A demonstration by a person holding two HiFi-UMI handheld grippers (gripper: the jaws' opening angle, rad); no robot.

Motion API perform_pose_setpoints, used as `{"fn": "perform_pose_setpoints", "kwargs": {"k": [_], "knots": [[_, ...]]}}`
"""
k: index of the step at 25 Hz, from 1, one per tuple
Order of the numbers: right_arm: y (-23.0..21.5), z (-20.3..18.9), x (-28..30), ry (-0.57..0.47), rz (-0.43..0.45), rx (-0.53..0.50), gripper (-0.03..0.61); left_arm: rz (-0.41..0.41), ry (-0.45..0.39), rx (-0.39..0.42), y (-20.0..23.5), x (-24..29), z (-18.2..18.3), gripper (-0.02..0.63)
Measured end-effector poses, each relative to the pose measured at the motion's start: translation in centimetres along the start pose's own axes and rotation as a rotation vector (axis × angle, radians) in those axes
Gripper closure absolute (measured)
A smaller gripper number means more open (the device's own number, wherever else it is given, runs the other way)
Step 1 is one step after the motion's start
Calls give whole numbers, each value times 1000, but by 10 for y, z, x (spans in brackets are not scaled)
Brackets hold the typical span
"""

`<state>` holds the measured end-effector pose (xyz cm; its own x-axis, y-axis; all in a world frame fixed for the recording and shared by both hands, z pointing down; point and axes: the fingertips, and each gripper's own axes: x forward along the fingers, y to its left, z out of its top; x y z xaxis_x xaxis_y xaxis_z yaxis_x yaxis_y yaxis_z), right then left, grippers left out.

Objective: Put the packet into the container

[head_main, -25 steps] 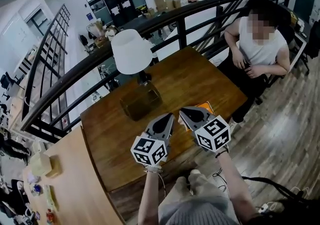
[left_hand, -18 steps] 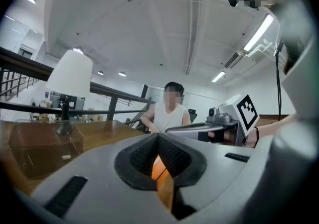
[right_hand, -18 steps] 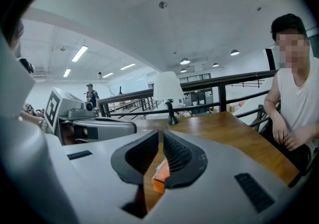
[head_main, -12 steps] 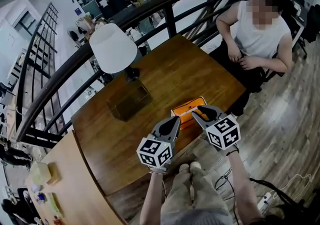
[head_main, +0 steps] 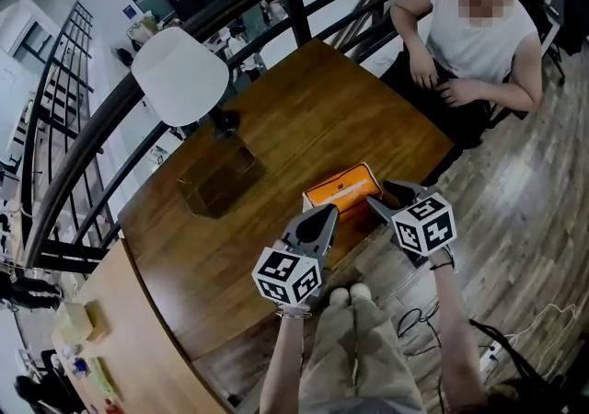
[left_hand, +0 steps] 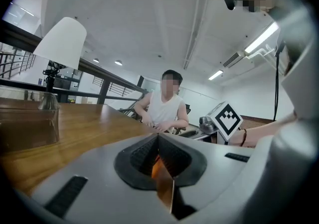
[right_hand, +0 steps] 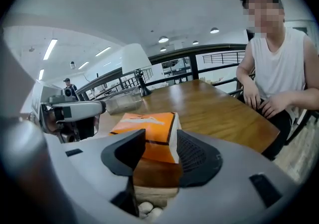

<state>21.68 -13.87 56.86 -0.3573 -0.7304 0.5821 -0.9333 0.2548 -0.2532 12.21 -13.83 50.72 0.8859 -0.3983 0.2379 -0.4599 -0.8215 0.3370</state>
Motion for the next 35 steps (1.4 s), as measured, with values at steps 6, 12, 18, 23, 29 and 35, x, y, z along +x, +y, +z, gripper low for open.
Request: {"fn": "perform_pose_setpoints", "kwargs": {"k": [6, 12, 18, 23, 29, 35], "knots": [[1, -10, 18, 53, 75, 131, 400, 7, 4, -6, 0, 1, -6, 608], [2, -11, 23, 85, 51, 112, 410, 30, 4, -18, 4, 2, -11, 609], [10, -4, 23, 92, 22, 73, 491, 55, 1, -28, 7, -4, -12, 609], [21, 4, 18, 39, 23, 32, 511, 85, -13, -37, 13, -15, -10, 609], [33, 16, 12, -4, 23, -33, 517, 106, -31, -37, 19, -22, -6, 609], [39, 35, 3, -41, 28, -57, 518, 125, -56, -33, 21, -28, 5, 608]]}}
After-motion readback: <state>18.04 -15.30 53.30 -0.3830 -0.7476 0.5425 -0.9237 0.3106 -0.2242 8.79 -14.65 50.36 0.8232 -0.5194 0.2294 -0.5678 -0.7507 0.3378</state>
